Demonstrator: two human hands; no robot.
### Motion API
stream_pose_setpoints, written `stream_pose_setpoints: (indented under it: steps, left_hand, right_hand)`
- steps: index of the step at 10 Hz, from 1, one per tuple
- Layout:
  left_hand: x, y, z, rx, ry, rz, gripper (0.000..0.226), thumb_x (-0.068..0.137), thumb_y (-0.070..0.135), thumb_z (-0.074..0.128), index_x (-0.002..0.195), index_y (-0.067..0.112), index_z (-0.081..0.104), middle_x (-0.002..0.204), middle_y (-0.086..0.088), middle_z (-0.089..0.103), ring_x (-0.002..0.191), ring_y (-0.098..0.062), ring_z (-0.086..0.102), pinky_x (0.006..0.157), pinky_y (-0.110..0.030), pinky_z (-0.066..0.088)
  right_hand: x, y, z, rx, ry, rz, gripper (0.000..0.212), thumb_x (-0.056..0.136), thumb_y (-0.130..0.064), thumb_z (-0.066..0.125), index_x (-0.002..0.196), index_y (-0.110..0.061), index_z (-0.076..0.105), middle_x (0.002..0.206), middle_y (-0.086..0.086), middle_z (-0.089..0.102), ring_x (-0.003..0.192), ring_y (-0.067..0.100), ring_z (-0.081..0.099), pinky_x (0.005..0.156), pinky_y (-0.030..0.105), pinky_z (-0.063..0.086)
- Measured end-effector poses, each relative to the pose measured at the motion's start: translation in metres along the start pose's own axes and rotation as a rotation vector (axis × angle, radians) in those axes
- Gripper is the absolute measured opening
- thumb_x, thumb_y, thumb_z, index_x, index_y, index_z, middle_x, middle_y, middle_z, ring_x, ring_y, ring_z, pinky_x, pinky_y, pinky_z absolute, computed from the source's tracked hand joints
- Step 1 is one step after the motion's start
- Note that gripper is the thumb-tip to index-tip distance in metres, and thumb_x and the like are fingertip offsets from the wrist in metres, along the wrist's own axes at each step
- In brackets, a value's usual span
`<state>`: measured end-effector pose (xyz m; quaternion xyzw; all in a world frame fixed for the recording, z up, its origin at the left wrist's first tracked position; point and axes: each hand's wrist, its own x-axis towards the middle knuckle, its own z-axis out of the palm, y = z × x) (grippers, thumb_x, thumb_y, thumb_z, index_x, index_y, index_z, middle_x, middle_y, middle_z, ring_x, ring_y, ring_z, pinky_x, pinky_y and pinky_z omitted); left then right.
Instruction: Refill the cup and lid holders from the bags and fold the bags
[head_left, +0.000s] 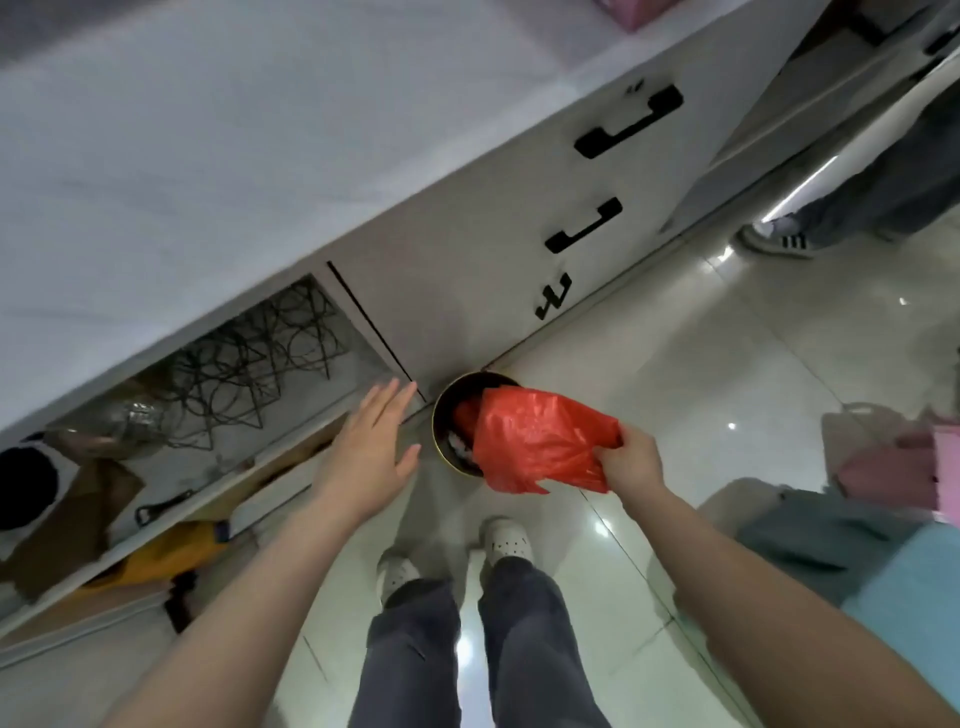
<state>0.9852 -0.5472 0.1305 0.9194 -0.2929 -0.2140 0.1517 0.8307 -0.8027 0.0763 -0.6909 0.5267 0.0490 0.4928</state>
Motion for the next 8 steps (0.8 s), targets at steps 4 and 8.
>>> stream_pose_setpoints:
  steps: [4,8]
  left_hand:
    - [0.058,-0.036,0.109,-0.087,-0.159,-0.116,0.069,0.094,0.026,0.050,0.153,0.025,0.014,0.161,0.007,0.008,0.147,-0.008,-0.001,0.120,-0.036,0.011]
    - [0.058,-0.038,0.111,-0.096,-0.178,-0.097,0.067,0.096,0.024,0.048,0.153,0.023,0.012,0.161,0.007,0.009,0.147,-0.007,-0.002,0.119,-0.032,0.010]
  right_hand:
    - [0.110,0.047,0.084,-0.037,0.004,0.028,0.028,0.078,0.004,0.042,0.091,-0.012,0.062,0.073,0.005,0.065,0.052,0.009,0.064,0.040,0.018,0.046]
    - [0.103,0.051,0.126,-0.208,-0.289,0.065,0.046,0.090,-0.026,0.062,0.130,-0.005,0.056,0.129,0.011,0.061,0.118,0.028,0.056,0.102,0.037,0.042]
